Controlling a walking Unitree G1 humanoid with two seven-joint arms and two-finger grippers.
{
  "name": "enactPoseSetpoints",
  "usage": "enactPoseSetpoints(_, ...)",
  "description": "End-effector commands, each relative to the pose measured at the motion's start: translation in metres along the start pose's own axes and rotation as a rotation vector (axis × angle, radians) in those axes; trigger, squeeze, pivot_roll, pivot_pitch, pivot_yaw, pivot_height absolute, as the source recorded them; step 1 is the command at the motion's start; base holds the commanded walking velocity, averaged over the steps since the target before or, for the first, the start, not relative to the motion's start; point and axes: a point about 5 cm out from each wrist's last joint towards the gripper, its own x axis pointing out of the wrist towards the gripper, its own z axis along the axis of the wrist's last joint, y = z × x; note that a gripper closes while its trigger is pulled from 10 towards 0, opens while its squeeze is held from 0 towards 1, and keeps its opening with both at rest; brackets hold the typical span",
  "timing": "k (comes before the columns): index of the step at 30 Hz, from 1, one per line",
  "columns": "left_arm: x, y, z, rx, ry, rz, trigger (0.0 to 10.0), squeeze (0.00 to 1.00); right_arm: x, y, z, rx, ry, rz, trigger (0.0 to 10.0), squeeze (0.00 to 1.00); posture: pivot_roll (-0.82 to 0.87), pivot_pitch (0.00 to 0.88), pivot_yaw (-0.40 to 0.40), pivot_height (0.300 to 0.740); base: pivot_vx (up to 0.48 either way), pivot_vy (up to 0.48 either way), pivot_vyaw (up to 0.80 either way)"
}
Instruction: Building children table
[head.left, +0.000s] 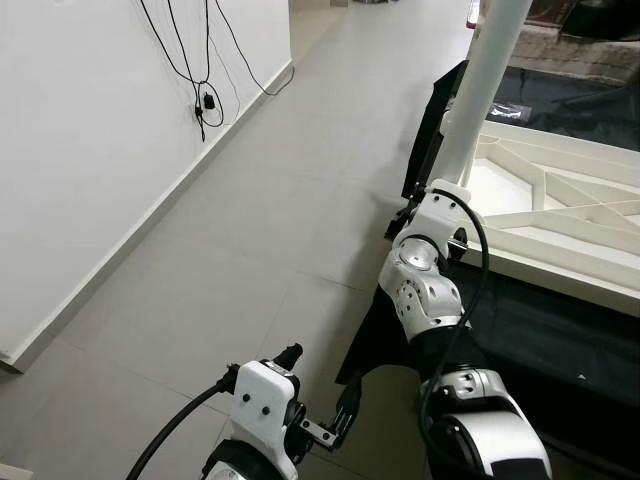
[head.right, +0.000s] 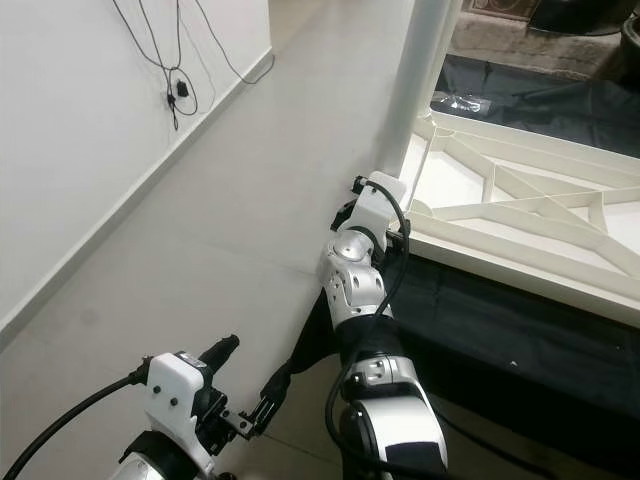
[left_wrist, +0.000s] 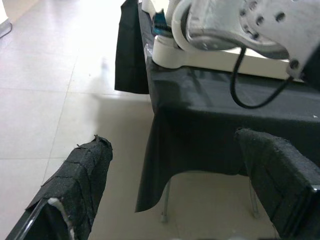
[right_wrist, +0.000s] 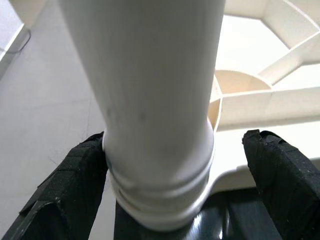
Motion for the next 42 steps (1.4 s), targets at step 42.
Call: enactPoseSetpoints(42,0.015,0.045,-0.031,0.065,0.132,0.266,10.0,0.0,-0.06,-0.046,-0.053,-0.238,-0.165,0.696,10.0,0.0,-0.05,0.042,0.024,0.74,0.044,-0.093,-0.11)
